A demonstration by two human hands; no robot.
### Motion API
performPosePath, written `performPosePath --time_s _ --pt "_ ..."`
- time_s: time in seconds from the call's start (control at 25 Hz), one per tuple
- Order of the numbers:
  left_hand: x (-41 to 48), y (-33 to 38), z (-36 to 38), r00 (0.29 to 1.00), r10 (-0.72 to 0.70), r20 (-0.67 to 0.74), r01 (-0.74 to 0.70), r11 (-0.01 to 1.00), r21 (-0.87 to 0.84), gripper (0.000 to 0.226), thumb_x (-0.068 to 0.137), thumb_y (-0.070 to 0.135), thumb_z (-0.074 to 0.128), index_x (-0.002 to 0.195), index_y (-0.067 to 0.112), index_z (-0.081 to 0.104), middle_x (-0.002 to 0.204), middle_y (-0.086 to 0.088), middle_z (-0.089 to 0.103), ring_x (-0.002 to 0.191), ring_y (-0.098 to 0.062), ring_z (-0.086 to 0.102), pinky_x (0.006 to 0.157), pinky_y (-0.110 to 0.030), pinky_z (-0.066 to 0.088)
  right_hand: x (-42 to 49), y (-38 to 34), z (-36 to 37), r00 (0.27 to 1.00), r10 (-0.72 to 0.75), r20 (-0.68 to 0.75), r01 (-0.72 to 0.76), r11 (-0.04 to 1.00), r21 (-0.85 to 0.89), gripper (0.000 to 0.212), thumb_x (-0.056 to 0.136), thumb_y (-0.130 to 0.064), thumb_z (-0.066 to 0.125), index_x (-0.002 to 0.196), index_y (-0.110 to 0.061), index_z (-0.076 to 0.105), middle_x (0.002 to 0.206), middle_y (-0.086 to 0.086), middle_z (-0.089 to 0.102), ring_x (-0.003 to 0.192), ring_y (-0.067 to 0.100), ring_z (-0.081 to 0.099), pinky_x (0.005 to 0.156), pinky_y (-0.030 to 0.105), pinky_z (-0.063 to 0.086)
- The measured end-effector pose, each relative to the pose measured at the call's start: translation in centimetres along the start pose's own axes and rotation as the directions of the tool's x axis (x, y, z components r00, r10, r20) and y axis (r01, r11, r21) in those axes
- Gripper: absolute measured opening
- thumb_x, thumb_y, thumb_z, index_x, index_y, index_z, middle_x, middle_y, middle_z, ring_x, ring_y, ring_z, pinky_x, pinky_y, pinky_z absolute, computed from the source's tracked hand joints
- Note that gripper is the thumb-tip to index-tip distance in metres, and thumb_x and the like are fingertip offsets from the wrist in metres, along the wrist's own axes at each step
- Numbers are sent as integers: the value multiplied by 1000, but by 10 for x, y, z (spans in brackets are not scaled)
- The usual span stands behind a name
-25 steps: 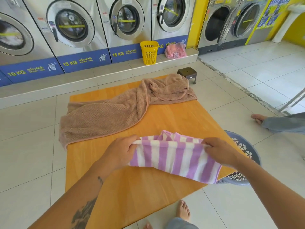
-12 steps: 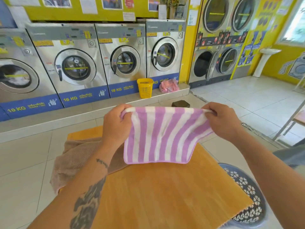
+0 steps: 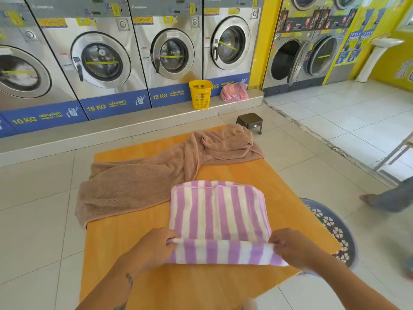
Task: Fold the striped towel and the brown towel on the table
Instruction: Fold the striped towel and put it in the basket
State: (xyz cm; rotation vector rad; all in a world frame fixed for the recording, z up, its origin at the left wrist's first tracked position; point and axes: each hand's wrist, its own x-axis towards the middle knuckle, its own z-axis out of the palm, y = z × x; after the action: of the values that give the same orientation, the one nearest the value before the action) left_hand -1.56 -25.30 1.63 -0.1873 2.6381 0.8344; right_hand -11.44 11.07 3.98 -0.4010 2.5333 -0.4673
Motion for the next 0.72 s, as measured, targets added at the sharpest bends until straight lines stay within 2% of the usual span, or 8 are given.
performPosePath --time_s 0.12,0.2,0.32,0.4,0.48,0.56,0.64,0.72 --pt "-4 -8 5 994 -67 88 65 998 19 13 83 15 44 70 15 42 74 -4 43 63 -19 33 60 -32 23 0 -2 30 996 -22 90 19 999 29 25 83 -11 50 83 -32 63 96 -9 63 88 12 60 68 19 46" --pt "-4 -6 1 991 -72 110 76 997 -29 16 82 11 46 68 19 47 71 0 45 61 -17 34 58 -31 24 2 -7 32 993 -35 114 31 999 39 20 84 -14 53 84 -31 64 96 -9 63 90 13 60 70 20 46" --pt "2 0 -6 1000 -26 -10 26 999 -35 22 87 9 46 67 17 48 65 3 46 59 -15 37 54 -31 23 12 -16 23 999 -35 -38 39 990 133 23 89 -9 52 81 -27 63 85 -10 62 80 10 56 62 20 40" --pt "8 1 -7 997 -24 -76 21 999 -43 21 90 9 45 70 11 46 66 -1 46 59 -16 38 55 -32 24 19 -20 13 992 -30 -120 48 988 149 27 91 -6 48 80 -28 61 82 -12 61 76 8 54 58 20 37" --pt "11 -1 -6 993 -46 -107 36 995 -93 17 93 11 45 80 5 55 72 -8 52 62 -16 42 56 -30 28 25 -20 7 996 -33 -83 42 993 110 27 93 -7 46 84 -27 62 85 -11 62 77 8 54 59 20 37" --pt "13 0 -12 988 -71 -139 50 987 -154 21 94 13 48 78 12 60 73 -6 58 62 -13 46 55 -28 31 32 -20 -2 999 -33 -43 37 997 73 24 94 -10 46 88 -26 63 89 -9 63 80 9 55 59 21 37" --pt "22 5 -27 976 -81 -203 44 982 -181 27 95 14 52 69 19 56 65 2 53 58 -11 45 54 -28 30 42 -23 -16 997 -35 -74 42 994 98 22 94 -11 48 87 -26 63 90 -7 63 82 14 57 59 23 38" --pt "41 11 -46 963 -83 -256 40 985 -169 24 96 17 54 73 20 59 67 3 57 61 -13 48 54 -29 31 58 -27 -33 991 -27 -131 44 991 126 20 94 -13 48 89 -24 65 90 -4 63 81 17 57 58 25 39"
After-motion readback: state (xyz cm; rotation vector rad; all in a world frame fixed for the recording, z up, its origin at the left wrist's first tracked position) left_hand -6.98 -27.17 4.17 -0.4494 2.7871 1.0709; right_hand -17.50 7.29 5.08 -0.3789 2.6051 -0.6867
